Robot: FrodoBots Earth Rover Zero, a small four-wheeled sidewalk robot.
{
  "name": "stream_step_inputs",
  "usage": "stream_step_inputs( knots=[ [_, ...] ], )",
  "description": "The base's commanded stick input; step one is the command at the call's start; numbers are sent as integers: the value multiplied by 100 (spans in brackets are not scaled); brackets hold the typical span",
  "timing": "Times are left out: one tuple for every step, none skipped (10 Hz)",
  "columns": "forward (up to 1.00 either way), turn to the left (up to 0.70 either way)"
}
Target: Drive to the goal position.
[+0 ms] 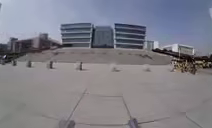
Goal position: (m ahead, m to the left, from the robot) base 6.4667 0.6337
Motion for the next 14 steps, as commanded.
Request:
stream_step_inputs(
  knots=[
    [100,23],
    [100,2],
    [100,0],
    [100,0],
    [100,0],
    [100,0],
    [100,0],
    [100,0],
    [100,0],
    [100,0],
    [100,0],
    [100,0],
    [100,0],
    [100,0]
  ],
)
